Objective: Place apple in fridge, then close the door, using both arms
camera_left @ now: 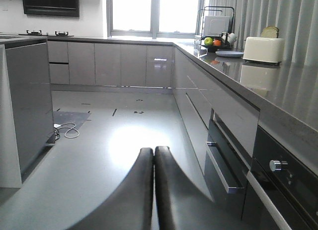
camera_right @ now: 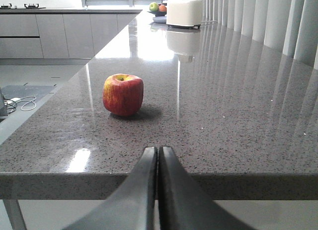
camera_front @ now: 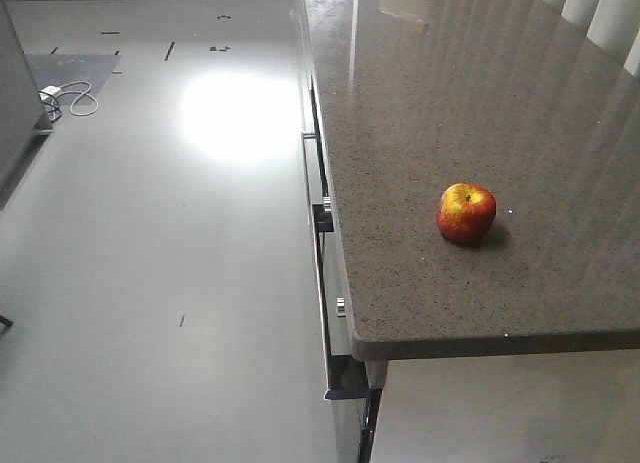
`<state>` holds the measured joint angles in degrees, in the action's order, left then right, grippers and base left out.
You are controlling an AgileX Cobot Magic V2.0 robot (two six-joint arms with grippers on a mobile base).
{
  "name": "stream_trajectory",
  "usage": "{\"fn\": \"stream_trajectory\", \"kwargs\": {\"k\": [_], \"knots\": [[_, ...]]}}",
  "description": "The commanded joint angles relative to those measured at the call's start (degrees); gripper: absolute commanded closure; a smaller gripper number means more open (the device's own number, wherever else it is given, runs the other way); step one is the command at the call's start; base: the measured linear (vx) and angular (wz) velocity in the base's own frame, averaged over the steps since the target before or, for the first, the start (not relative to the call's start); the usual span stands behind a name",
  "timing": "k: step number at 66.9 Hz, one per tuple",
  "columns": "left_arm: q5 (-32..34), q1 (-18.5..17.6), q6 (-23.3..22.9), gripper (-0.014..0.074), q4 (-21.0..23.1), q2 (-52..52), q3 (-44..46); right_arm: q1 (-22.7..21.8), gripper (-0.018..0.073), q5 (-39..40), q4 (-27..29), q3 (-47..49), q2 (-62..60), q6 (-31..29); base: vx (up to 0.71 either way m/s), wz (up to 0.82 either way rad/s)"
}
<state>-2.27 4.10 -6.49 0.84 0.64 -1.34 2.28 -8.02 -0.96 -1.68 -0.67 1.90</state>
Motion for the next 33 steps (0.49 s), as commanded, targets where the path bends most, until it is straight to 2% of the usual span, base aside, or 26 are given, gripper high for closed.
{"fn": "stream_trajectory", "kwargs": {"k": [1,23,33], "knots": [[4.39,-0.05,-0.2,0.0603,0.32,0.91,0.95,-0.2,0.0562,4.32,-0.42,0.27,-0.61,-0.29,0.0,0.0],[4.39,-0.05,-0.2,0.0603,0.32,0.91,0.95,-0.2,0.0562,4.6,-0.42,0.27,-0.61,-0.29,0.0,0.0],[4.39,-0.05,-0.2,0.0603,0.32,0.91,0.95,-0.2,0.0562,7.33,-0.24,0.27,-0.61,-0.29,0.0,0.0]]}}
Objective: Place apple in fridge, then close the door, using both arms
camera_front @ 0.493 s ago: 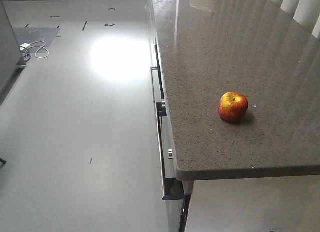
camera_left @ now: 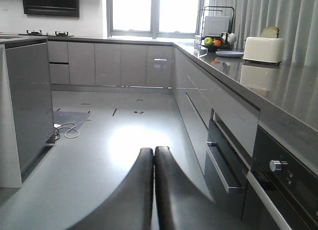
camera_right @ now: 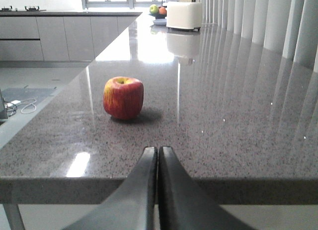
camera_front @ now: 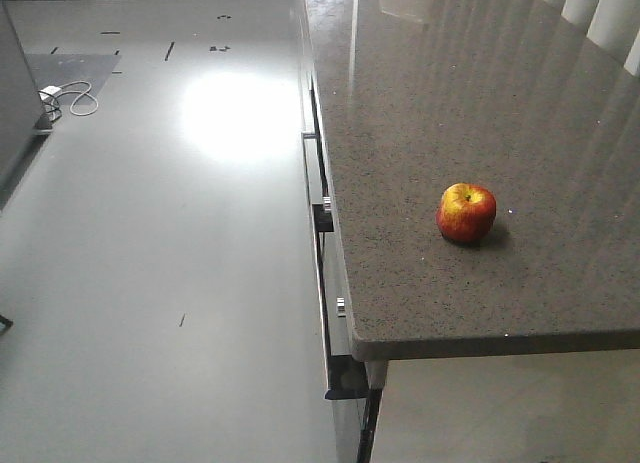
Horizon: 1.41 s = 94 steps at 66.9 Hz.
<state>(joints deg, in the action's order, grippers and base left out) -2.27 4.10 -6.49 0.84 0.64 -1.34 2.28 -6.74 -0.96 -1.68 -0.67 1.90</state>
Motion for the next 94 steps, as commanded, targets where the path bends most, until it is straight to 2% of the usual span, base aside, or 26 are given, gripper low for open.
{"fn": "stream_trajectory", "kwargs": {"k": [1,12,19,26,37,46,58,64,69,83,94], "knots": [[4.39,-0.05,-0.2,0.0603,0.32,0.91,0.95,-0.2,0.0562,6.34,-0.09,0.27,-0.61,-0.29,0.0,0.0],[4.39,-0.05,-0.2,0.0603,0.32,0.91,0.95,-0.2,0.0562,15.06,5.88,0.89,-0.61,0.44,0.0,0.0],[4.39,-0.05,-0.2,0.0603,0.32,0.91,0.95,-0.2,0.0562,13.18,10.92,4.76,-0.57,0.72,0.0,0.0],[4.39,-0.05,-0.2,0.0603,0.32,0.91,0.95,-0.2,0.0562,7.13,10.09,10.2,0.77,-0.87,0.0,0.0],[4.39,-0.05,-0.2,0.0603,0.32,0.91,0.95,-0.2,0.0562,-12.04,7.09,21.62,7.39,-4.35,0.0,0.0],[4.39,-0.05,-0.2,0.0603,0.32,0.91,0.95,-0.2,0.0562,-24.75,6.06,29.22,14.31,-6.72,0.0,0.0],[4.39,-0.05,-0.2,0.0603,0.32,0.91,0.95,-0.2,0.0533,-29.46,5.59,34.72,22.4,-8.54,0.0,0.0],[4.39,-0.05,-0.2,0.0603,0.32,0.91,0.95,-0.2,0.0464,-31.29,5.75,36.96,27.18,-10.1,0.0,0.0],[4.39,-0.05,-0.2,0.0603,0.32,0.91,0.95,-0.2,0.0371,-31.72,6.0,38.22,30.78,-11.24,0.0,0.0],[4.39,-0.05,-0.2,0.0603,0.32,0.91,0.95,-0.2,0.0059,-31.89,6.0,41.5,40.44,-11.25,0.0,0.0],[4.39,-0.05,-0.2,0.0603,0.32,0.91,0.95,-0.2,-0.0072,-31.95,6.23,45.33,48.16,-14.67,0.0,0.0]]}}
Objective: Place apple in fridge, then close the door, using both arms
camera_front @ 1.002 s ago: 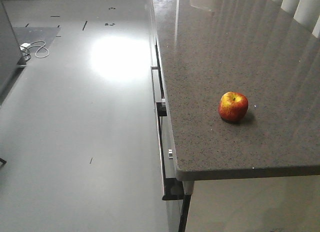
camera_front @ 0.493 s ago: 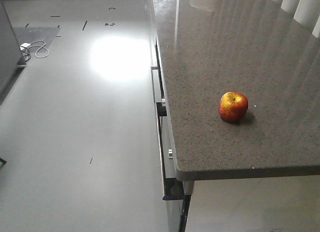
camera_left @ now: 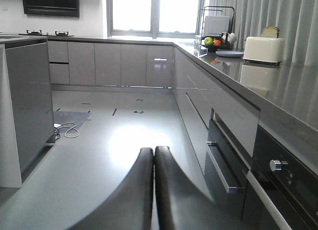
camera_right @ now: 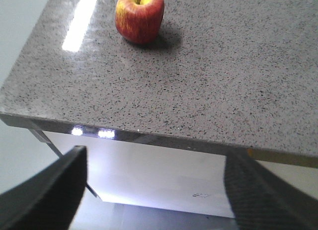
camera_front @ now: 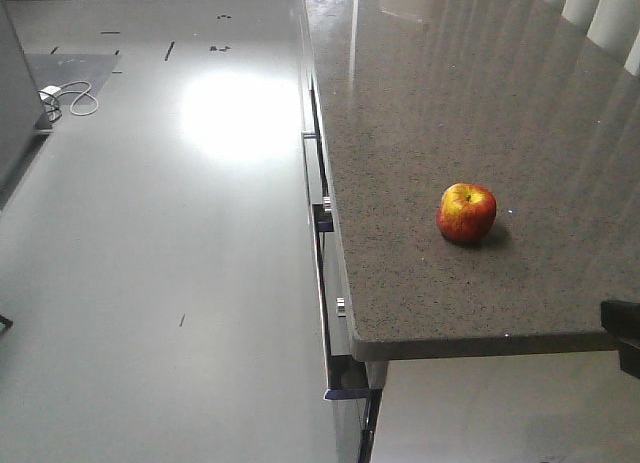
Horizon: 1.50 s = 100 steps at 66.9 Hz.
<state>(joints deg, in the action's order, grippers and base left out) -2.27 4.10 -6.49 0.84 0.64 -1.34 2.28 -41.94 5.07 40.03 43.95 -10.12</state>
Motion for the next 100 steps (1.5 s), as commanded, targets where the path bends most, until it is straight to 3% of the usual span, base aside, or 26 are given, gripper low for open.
{"fn": "stream_trajectory", "kwargs": {"k": [1,22,43,55,74,83,100], "knots": [[4.39,-0.05,-0.2,0.0603,0.32,0.91,0.95,-0.2,-0.0076,3.26,0.25,4.02,4.28,-3.04,0.0,0.0],[4.39,-0.05,-0.2,0.0603,0.32,0.91,0.95,-0.01,-0.0057,2.7,5.75,14.1,20.67,-8.72,0.0,0.0],[4.39,-0.05,-0.2,0.0603,0.32,0.91,0.95,0.06,-0.0037,2.28,6.33,24.65,34.93,-11.43,0.0,0.0],[4.39,-0.05,-0.2,0.0603,0.32,0.91,0.95,0.13,-0.0035,2.2,9.1,30.18,41.76,-11.52,0.0,0.0],[4.39,-0.05,-0.2,0.0603,0.32,0.91,0.95,2.02,-0.0035,1.64,8.99,38.92,51.86,-10.8,0.0,0.0],[4.39,-0.05,-0.2,0.0603,0.32,0.91,0.95,3.54,-0.0035,1.53,8.06,42.8,56.45,-6.95,0.0,0.0],[4.39,-0.05,-0.2,0.0603,0.32,0.91,0.95,3.91,-0.0035,-1.17,1.65,49.94,63.98,10.12,0.0,0.0]]}}
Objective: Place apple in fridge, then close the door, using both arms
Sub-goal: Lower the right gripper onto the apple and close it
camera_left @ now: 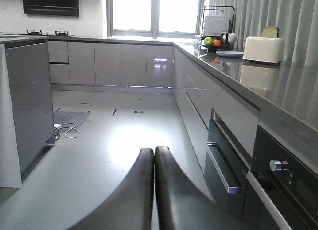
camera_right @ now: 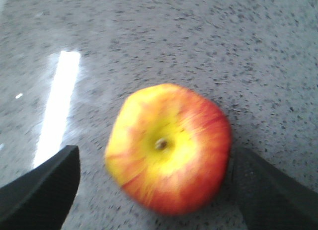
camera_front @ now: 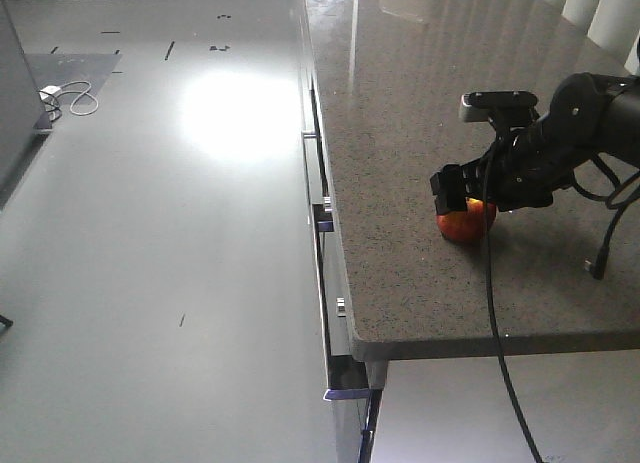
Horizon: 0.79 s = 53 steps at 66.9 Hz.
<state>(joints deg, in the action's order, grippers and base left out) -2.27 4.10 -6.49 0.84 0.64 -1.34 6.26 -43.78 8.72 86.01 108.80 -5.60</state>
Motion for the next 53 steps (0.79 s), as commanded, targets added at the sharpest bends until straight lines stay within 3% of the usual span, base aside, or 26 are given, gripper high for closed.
{"fn": "stream_trajectory", "kwargs": {"k": [1,24,53], "knots": [[4.39,-0.05,-0.2,0.0603,0.32,0.91,0.95,-0.07,-0.0035,0.52,-2.17,4.27,-0.5,6.0,0.0,0.0],[4.39,-0.05,-0.2,0.0603,0.32,0.91,0.95,-0.07,-0.0004,-2.1,-2.46,8.61,3.39,7.38,0.0,0.0],[4.39,-0.05,-0.2,0.0603,0.32,0.91,0.95,-0.07,0.0304,-7.47,-2.46,8.55,1.21,8.78,0.0,0.0]]}}
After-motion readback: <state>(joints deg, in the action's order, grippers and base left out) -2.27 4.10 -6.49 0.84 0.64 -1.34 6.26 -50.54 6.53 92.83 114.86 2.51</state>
